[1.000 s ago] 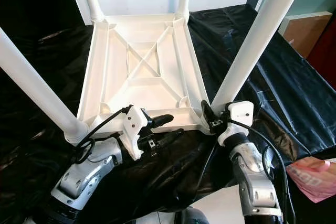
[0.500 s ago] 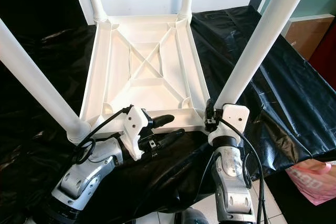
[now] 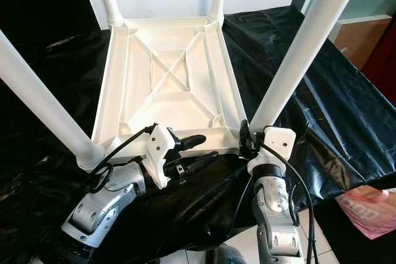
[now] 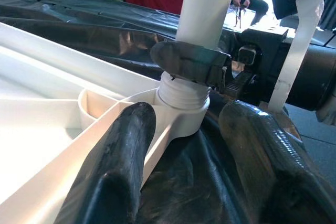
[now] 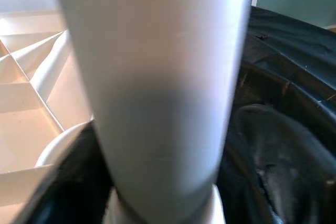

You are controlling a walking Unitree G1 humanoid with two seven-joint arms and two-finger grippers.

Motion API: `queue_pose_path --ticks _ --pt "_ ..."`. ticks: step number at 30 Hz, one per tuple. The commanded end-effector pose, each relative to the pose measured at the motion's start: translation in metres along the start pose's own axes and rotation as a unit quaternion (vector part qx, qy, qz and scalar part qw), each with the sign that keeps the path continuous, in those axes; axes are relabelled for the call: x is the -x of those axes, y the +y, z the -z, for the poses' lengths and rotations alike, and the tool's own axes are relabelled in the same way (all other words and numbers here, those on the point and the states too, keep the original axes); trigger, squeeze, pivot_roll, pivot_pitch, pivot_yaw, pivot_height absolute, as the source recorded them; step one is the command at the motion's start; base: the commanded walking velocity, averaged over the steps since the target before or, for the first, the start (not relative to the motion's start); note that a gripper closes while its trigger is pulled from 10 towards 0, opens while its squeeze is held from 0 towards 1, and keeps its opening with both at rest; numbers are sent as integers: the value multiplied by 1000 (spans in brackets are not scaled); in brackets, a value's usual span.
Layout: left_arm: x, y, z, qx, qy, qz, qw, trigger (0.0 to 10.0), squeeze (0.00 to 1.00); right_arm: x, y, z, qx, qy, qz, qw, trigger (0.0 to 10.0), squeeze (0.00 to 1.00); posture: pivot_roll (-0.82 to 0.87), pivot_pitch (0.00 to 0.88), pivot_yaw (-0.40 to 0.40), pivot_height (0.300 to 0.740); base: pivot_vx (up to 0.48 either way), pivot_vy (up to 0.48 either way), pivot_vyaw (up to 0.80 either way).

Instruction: Building children table

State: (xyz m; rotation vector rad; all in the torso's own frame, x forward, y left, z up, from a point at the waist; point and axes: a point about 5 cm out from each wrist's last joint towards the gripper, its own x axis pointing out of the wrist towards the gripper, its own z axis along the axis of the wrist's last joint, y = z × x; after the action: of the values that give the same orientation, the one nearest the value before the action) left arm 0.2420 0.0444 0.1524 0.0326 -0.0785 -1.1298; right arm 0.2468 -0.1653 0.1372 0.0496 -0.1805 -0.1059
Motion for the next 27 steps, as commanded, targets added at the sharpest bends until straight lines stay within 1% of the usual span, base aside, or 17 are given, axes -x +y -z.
queue_pose_path --ticks 1,2,3,4,5,6,7,10,12,13,14,16,18,23,25,26,27 --pt "-2 -6 1 5 2 40 999 10000 0 2 -5 -1 -2 -4 -3 1000 10000 1000 -24 122 -38 740 0 0 0" --pt "-1 -5 1 5 2 39 999 10000 0 1 -6 -3 -4 -6 -25 1000 10000 1000 -23 123 -37 740 0 0 0" --pt "-1 -5 1 5 2 39 999 10000 0 1 -6 -3 -4 -6 -25 1000 10000 1000 -23 123 -37 740 0 0 0" --pt "-1 -5 1 5 3 39 999 10000 0 1 -8 -5 -3 -8 -53 999 10000 1000 -21 124 -37 740 0 0 0" --pt "0 -5 1 5 3 38 999 10000 0 0 -10 -7 1 -8 -89 996 10000 643 -21 125 -36 740 0 0 0" --pt "0 -5 1 5 4 38 999 10000 0 -1 -10 -8 2 -6 -116 993 10000 0 -21 125 -36 740 0 0 0" --pt "0 -5 1 5 4 38 999 10000 0 -1 -10 -8 2 -6 -116 993 10000 0 -21 125 -36 740 0 0 0" --pt "0 -5 1 5 4 37 999 10000 0 -3 -9 -9 11 1 -184 983 10000 0 -15 125 -41 740 0 0 0" --pt "1 -5 1 5 4 37 999 10000 0 -4 -9 -8 14 3 -200 980 10000 0 -14 125 -41 740 0 0 0" --pt "1 -5 1 6 4 35 999 10000 0 -7 -9 -7 24 10 -238 971 10000 0 -9 127 -43 740 0 0 0" --pt "1 -5 1 6 4 35 999 10000 0 -7 -9 -7 24 10 -238 971 10000 0 -9 127 -43 740 0 0 0" --pt "1 -5 2 8 4 33 999 10000 0 -12 -10 -5 40 15 -277 960 10000 0 -6 125 -42 740 0 0 0" --pt "1 -5 2 8 4 33 999 10000 0 -12 -10 -5 40 15 -277 960 10000 0 -6 125 -42 740 0 0 0" --pt "2 -4 1 8 5 31 999 10000 0 -25 -12 -4 68 24 -334 940 10000 0 3 123 -43 740 0 0 0" --pt "2 -3 1 7 4 29 1000 10000 0 -28 -13 -3 74 26 -341 937 10000 0 9 122 -44 740 0 0 0" --pt "2 -3 1 6 4 28 1000 10000 0 -29 -14 -2 78 28 -343 936 8471 0 11 121 -44 740 0 0 0" --pt "2 -3 1 6 4 28 1000 10000 0 -29 -14 -2 78 28 -343 936 8471 0 11 121 -44 740 0 0 0"
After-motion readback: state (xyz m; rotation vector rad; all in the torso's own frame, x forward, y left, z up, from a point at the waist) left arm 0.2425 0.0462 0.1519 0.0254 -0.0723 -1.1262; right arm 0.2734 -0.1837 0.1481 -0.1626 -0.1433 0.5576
